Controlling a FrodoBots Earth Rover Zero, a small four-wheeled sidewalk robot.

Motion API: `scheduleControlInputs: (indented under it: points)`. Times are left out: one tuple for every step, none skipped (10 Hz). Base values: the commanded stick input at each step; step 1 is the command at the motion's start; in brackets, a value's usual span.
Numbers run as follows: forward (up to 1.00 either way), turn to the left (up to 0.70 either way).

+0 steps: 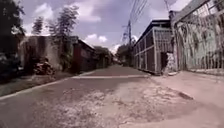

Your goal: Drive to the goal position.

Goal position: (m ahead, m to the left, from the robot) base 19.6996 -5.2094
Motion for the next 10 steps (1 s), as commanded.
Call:
scheduleControlInputs:
  points:
    - [0.7, 0.0]
    - [0.7, 0.0]
    - [0.7, 0.0]
    - [0.7, 0.0]
    - [0.7, 0.0]
    - [0.7, 0.0]
    - [0.7, 0.0]
    - [0.7, 0.0]
    - [0.7, 0.0]
    - [0.7, 0.0]
